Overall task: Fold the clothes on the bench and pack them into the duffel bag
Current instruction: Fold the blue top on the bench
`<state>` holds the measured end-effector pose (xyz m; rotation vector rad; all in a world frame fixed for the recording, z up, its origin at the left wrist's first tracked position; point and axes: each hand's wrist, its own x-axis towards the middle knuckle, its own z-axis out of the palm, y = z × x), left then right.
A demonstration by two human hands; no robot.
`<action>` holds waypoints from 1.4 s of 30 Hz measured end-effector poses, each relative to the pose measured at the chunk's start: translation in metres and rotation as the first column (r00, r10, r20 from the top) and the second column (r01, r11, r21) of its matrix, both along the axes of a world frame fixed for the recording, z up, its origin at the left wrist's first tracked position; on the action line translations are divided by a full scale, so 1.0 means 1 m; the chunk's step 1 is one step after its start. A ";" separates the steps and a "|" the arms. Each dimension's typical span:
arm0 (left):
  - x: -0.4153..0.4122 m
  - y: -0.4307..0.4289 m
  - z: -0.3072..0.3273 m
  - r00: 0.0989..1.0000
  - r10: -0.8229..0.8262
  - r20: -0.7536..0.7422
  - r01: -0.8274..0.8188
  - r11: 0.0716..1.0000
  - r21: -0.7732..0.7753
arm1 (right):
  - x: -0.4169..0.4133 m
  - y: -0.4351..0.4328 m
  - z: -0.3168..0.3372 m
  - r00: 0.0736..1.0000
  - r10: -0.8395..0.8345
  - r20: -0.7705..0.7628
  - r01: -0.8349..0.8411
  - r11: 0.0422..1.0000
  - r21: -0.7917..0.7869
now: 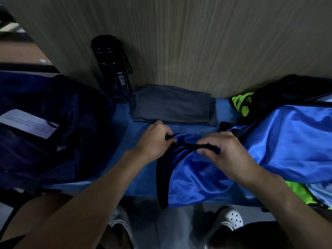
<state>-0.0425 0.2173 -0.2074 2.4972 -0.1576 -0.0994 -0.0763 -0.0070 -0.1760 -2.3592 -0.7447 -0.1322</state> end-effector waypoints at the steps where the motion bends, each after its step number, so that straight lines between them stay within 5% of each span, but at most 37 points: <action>1: 0.001 0.001 0.001 1.000 0.016 -0.016 -0.017 0.998 -0.052 | 0.001 0.000 0.001 1.000 0.008 -0.003 -0.008 1.000 -0.003; 6: -0.004 0.008 0.026 1.000 -0.013 -0.001 0.011 0.897 -0.442 | 0.008 0.002 0.004 0.998 0.020 -0.054 -0.018 0.999 0.041; 10: -0.014 0.016 0.048 0.991 -0.113 0.078 0.136 0.884 -0.447 | 0.022 0.018 0.011 0.999 0.025 0.038 -0.025 0.999 0.021; 14: -0.020 0.024 0.059 0.986 -0.153 -0.066 0.095 0.840 -0.535 | 0.033 0.041 0.014 0.997 0.074 0.006 -0.075 0.996 0.043; 36: -0.013 0.031 0.040 0.995 -0.090 -0.046 0.060 0.889 -0.453 | 0.041 0.066 0.005 0.992 0.036 -0.119 -0.011 0.979 0.204; 39: -0.009 0.034 0.042 0.998 -0.057 -0.030 0.041 0.924 -0.381 | 0.040 0.066 0.005 1.000 -0.017 0.007 0.016 0.989 0.147; 42: 0.000 0.044 0.046 0.985 0.173 0.023 -0.155 0.927 -0.341 | 0.039 0.058 0.008 0.976 -0.101 0.194 0.098 0.995 0.025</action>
